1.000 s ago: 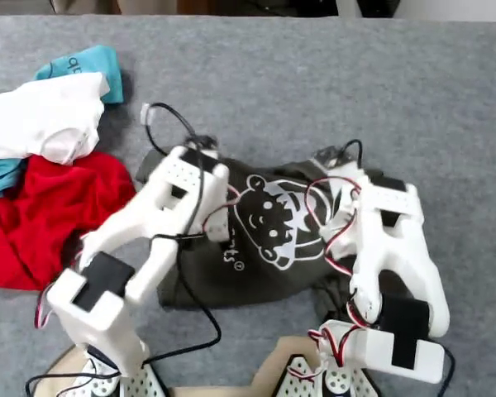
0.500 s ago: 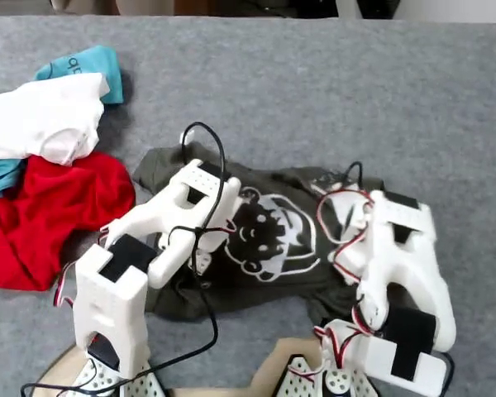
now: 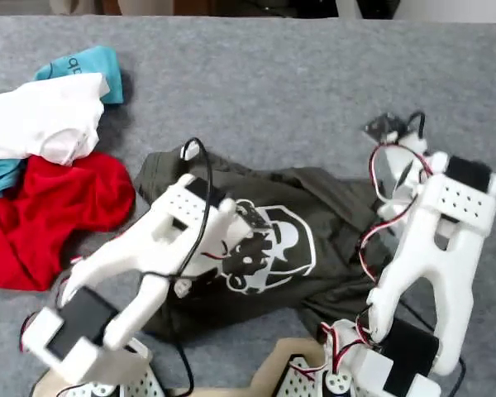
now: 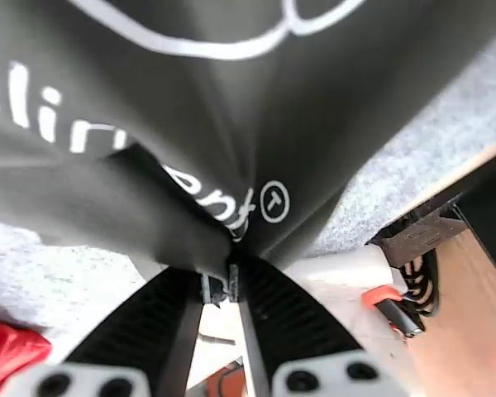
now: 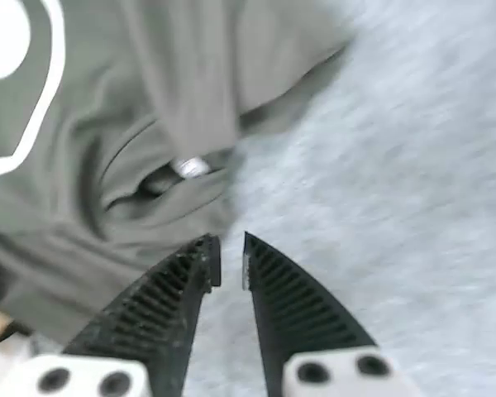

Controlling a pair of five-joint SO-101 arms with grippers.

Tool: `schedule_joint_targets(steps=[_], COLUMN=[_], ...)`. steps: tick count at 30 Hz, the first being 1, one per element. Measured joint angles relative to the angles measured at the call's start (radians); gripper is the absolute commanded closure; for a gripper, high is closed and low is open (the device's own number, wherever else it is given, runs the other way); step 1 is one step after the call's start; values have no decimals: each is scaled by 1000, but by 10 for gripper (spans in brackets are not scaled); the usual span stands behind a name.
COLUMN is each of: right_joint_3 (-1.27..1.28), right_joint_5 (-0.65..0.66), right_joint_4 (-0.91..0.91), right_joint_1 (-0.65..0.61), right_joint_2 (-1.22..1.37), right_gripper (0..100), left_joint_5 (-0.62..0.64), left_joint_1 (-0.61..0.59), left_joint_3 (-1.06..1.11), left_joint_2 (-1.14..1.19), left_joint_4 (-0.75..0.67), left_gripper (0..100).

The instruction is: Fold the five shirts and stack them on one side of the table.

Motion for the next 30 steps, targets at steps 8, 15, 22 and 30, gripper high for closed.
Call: schedule_joint_targets(steps=[8,15,22,30], right_joint_3=[-227,-445,-614,-644], right_joint_5=[-84,-207,-224,-195], right_joint_4=[-107,-124,21,193], right_joint_1=[-109,-218,-219,-221], right_joint_2=[181,514,733,730], right_gripper=[928,906,769,836], left_joint_5=[-163,-302,-407,-477], left_joint_1=[0,-103,-238,-255], left_joint_3=[66,83,60,58], left_joint_2=[-121,-176,-199,-210], left_joint_4=[37,51,51,51], left_gripper=[981,981,981,979])
